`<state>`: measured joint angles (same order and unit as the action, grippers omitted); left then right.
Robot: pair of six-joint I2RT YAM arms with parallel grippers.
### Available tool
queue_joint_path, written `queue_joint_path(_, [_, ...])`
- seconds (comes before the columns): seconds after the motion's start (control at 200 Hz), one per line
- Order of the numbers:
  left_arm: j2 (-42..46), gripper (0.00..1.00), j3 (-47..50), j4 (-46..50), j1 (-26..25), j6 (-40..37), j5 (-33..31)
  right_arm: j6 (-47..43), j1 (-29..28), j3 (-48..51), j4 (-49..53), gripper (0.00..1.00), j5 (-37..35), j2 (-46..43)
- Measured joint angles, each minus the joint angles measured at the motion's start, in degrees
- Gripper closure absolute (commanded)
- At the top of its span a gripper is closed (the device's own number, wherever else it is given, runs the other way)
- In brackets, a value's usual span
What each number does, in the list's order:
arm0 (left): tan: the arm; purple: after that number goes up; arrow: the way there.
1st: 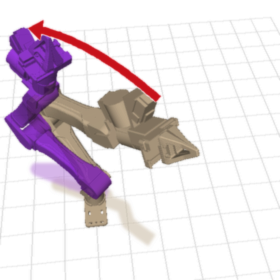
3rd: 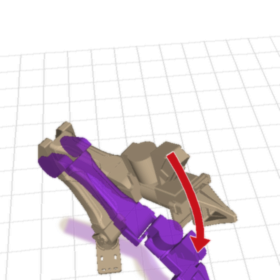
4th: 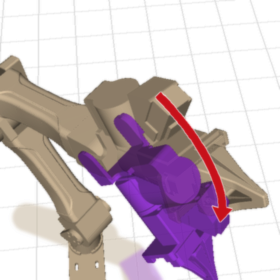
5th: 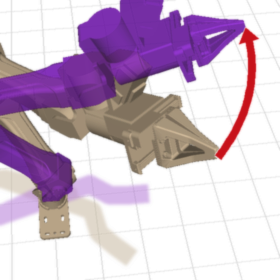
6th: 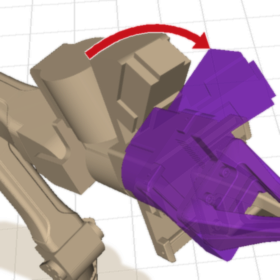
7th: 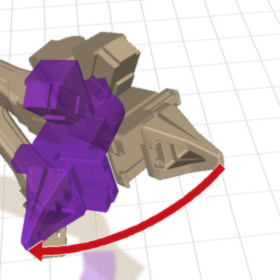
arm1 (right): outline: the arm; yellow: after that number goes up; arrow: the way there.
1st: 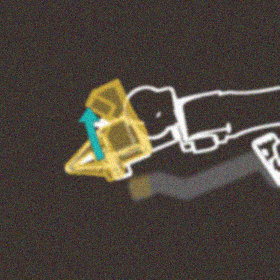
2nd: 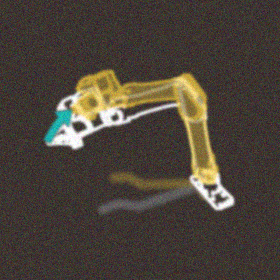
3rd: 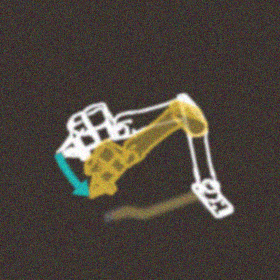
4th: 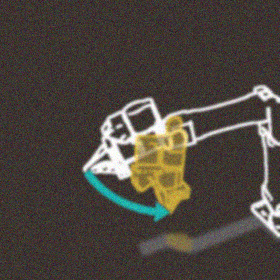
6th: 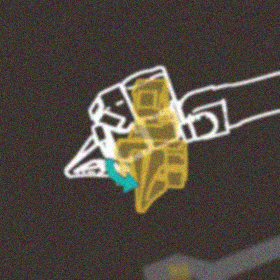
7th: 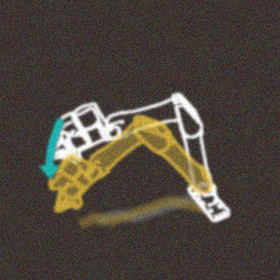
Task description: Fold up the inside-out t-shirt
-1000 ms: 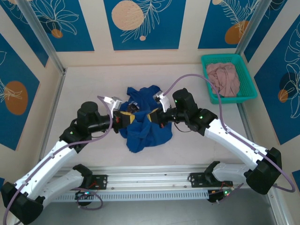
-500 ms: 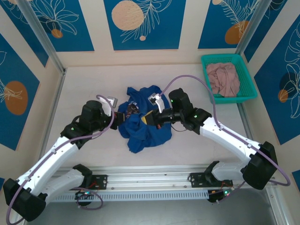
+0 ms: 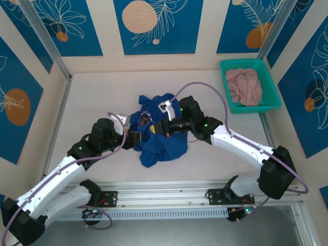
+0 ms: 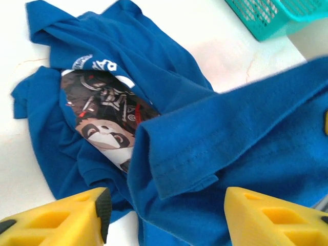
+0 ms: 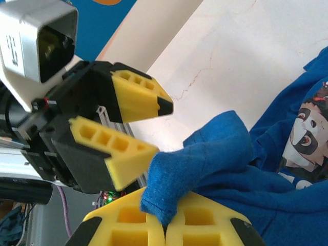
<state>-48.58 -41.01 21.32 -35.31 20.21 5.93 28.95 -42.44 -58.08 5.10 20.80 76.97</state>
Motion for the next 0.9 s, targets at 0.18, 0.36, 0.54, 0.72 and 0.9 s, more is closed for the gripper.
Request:
queue_joint_path(0.18, [-3.8, 0.3, 0.0, -2.1, -2.5, -1.2, -0.8, 0.0, 0.0, -0.6, -0.6, 1.0, 0.0, 0.0])
queue_joint_path(0.36, [-9.3, 0.34, -0.8, -3.9, -2.6, -1.2, -4.5, 0.0, 0.0, -0.6, -0.9, 1.0, 0.2, 0.0])
queue_joint_path(0.54, [-11.6, 0.46, -1.3, -5.9, -2.4, -0.8, -7.4, -0.5, -0.2, -0.6, -0.6, 1.0, 0.0, -0.1])
queue_joint_path(0.72, [-11.6, 0.61, -1.7, -7.5, -1.1, -0.6, -7.5, -1.7, -0.2, -0.3, 1.0, 1.0, -0.9, -1.1])
queue_joint_path(0.9, [-11.6, 0.88, -1.7, -7.6, 1.1, 0.7, -7.5, -3.3, -0.2, -0.3, 2.5, 1.0, -2.0, -2.1])
